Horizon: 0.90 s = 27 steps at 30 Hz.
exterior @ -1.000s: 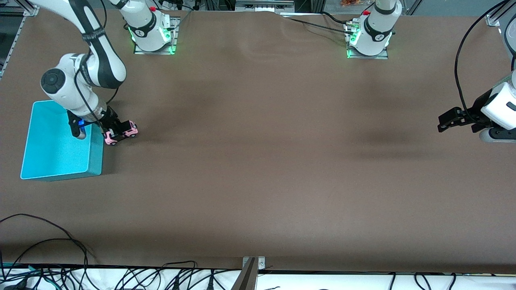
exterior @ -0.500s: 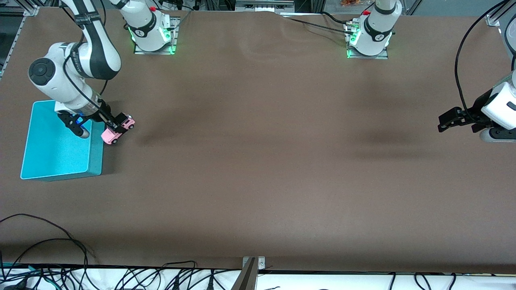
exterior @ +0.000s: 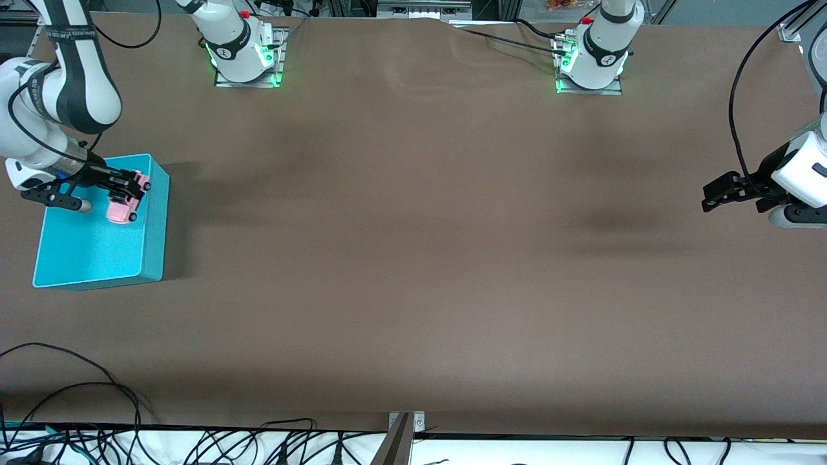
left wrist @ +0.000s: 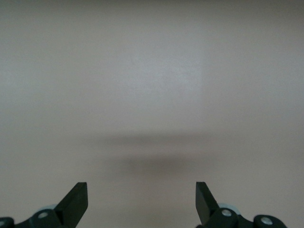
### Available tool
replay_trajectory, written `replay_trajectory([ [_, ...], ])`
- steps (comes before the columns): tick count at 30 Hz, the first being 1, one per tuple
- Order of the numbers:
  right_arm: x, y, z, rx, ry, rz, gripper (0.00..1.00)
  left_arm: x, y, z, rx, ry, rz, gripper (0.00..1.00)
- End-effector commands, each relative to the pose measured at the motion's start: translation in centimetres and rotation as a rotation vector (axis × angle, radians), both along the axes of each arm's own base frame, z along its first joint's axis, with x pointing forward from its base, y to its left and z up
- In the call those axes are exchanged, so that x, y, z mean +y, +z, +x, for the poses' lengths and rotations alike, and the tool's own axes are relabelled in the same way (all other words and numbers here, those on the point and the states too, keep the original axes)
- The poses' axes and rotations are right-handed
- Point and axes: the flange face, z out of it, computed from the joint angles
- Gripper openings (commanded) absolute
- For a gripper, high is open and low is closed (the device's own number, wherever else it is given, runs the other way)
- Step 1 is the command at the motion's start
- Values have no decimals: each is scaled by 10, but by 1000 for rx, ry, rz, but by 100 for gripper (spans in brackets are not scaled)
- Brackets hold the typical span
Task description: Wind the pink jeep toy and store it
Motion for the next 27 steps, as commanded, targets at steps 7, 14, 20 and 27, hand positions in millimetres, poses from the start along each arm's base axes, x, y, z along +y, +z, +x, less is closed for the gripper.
replay_trajectory([
  [7, -36, -27, 26, 78, 93, -89, 0, 2, 7, -3, -14, -13, -19, 100],
  [14, -52, -39, 38, 133, 113, -123, 0, 2, 7, -3, -14, -13, -19, 100],
  [20, -75, -79, 27, 186, 123, -99, 0, 2, 7, -3, -14, -13, -19, 100],
  [27, -94, -108, 16, 224, 83, -80, 0, 2, 7, -3, -14, -13, -19, 100],
])
